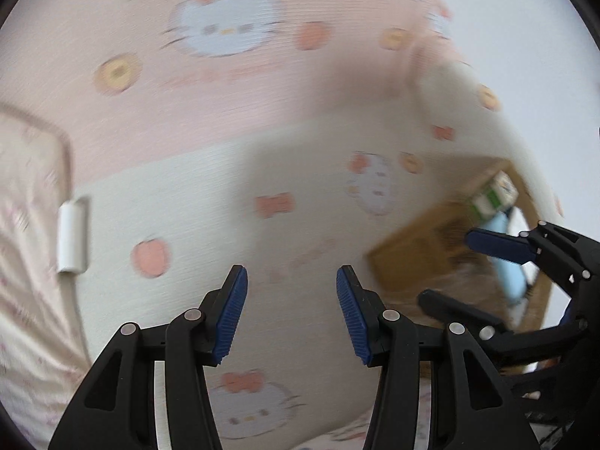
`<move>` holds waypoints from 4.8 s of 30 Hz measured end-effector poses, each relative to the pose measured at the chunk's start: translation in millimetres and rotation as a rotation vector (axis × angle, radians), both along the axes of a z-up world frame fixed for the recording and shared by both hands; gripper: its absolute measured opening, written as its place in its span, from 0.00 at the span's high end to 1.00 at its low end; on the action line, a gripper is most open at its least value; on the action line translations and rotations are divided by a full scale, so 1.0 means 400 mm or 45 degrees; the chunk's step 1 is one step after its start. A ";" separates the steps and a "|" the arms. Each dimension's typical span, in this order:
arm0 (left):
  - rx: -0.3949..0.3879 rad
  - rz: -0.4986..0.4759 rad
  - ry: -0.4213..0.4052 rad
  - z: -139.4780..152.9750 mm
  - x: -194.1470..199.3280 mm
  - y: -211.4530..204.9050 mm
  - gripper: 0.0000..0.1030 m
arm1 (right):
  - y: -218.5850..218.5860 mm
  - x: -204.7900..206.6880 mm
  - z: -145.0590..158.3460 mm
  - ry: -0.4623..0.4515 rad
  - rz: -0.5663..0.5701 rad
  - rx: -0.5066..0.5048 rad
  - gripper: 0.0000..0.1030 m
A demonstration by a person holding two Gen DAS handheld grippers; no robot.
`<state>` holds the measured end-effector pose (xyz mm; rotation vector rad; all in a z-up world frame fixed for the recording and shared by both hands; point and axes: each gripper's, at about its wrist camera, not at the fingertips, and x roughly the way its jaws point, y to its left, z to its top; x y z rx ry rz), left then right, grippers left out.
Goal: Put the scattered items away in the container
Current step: 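Move both grippers back to the last white tube on the bed, then close the left gripper on the last white tube while the right gripper closes on it, then lift the tube with both grippers and carry it to the box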
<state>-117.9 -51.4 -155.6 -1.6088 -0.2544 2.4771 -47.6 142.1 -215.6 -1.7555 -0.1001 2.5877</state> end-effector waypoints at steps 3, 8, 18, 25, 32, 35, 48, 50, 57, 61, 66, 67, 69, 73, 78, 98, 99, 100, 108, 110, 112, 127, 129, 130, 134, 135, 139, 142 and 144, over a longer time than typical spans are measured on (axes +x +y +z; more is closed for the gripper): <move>-0.015 0.102 -0.019 -0.038 0.006 -0.110 0.48 | -0.069 -0.073 -0.025 -0.027 0.096 -0.004 0.40; -0.025 0.256 -0.018 -0.098 0.027 -0.291 0.48 | -0.181 -0.198 -0.066 -0.035 0.206 -0.077 0.39; 0.069 0.519 -0.035 -0.177 0.012 -0.571 0.48 | -0.358 -0.384 -0.207 -0.075 0.191 -0.439 0.40; 0.159 0.560 -0.029 -0.238 -0.070 -0.655 0.48 | -0.412 -0.430 -0.286 -0.097 0.124 -0.432 0.40; 0.068 0.525 -0.150 -0.321 -0.155 -0.651 0.63 | -0.394 -0.409 -0.321 -0.123 0.135 -0.411 0.39; 0.070 0.507 -0.155 -0.329 -0.172 -0.637 0.61 | -0.391 -0.396 -0.326 -0.105 0.179 -0.378 0.39; 0.312 0.445 -0.195 -0.360 -0.094 -0.519 0.61 | -0.383 -0.339 -0.381 -0.139 0.237 -0.383 0.39; 0.371 0.428 -0.212 -0.369 -0.082 -0.482 0.61 | -0.373 -0.320 -0.401 -0.156 0.223 -0.387 0.39; 0.535 0.357 -0.267 -0.397 -0.050 -0.338 0.61 | -0.305 -0.261 -0.452 -0.202 0.126 -0.438 0.40; 0.597 0.324 -0.292 -0.412 -0.052 -0.281 0.61 | -0.256 -0.229 -0.466 -0.199 0.075 -0.491 0.43; 0.576 0.283 -0.308 -0.408 -0.048 -0.219 0.61 | -0.225 -0.200 -0.505 -0.283 0.029 -0.508 0.57; 0.553 0.271 -0.305 -0.403 -0.046 -0.206 0.61 | -0.219 -0.190 -0.504 -0.271 0.022 -0.515 0.58; 0.520 0.250 -0.317 -0.397 -0.043 -0.178 0.61 | -0.208 -0.173 -0.505 -0.268 0.006 -0.531 0.58; 0.541 0.256 -0.341 -0.403 -0.039 -0.147 0.58 | -0.179 -0.134 -0.499 -0.281 -0.009 -0.549 0.59; 0.577 0.259 -0.394 -0.426 -0.050 -0.117 0.55 | -0.146 -0.085 -0.496 -0.305 -0.012 -0.513 0.60; 0.529 0.110 -0.063 -0.132 -0.020 0.016 0.56 | -0.064 0.040 -0.259 0.044 -0.102 -0.470 0.60; 0.514 0.097 -0.035 -0.106 -0.017 0.022 0.56 | -0.059 0.046 -0.238 0.071 -0.103 -0.470 0.60; 0.493 0.083 -0.002 -0.075 -0.014 0.032 0.56 | -0.054 0.053 -0.216 0.103 -0.103 -0.471 0.60; 0.382 -0.070 0.164 0.130 -0.020 0.143 0.55 | 0.011 0.119 -0.049 0.344 -0.142 -0.475 0.60; 0.375 -0.104 0.194 0.169 -0.024 0.180 0.55 | 0.040 0.120 -0.013 0.392 -0.165 -0.475 0.60; 0.367 -0.144 0.229 0.201 -0.021 0.222 0.55 | 0.065 0.144 0.016 0.440 -0.187 -0.462 0.60; 0.381 -0.405 0.081 0.204 -0.085 0.589 0.55 | 0.338 0.336 0.058 0.507 -0.426 -0.386 0.60; 0.364 -0.416 0.047 0.184 -0.087 0.621 0.55 | 0.364 0.352 0.050 0.495 -0.435 -0.391 0.59; 0.357 -0.416 0.030 0.175 -0.086 0.631 0.55 | 0.375 0.357 0.042 0.483 -0.435 -0.391 0.59; 0.347 -0.379 -0.076 0.130 -0.097 0.657 0.55 | 0.414 0.354 -0.003 0.425 -0.418 -0.391 0.59; 0.349 -0.365 -0.103 0.118 -0.101 0.658 0.56 | 0.419 0.352 -0.012 0.408 -0.413 -0.398 0.59; 0.355 -0.312 -0.196 0.074 -0.114 0.650 0.56 | 0.441 0.347 -0.044 0.344 -0.416 -0.486 0.58; 0.377 -0.281 -0.265 0.039 -0.129 0.643 0.56 | 0.460 0.338 -0.057 0.316 -0.440 -0.545 0.57; 0.390 -0.264 -0.303 0.019 -0.138 0.636 0.56 | 0.474 0.330 -0.063 0.312 -0.446 -0.571 0.56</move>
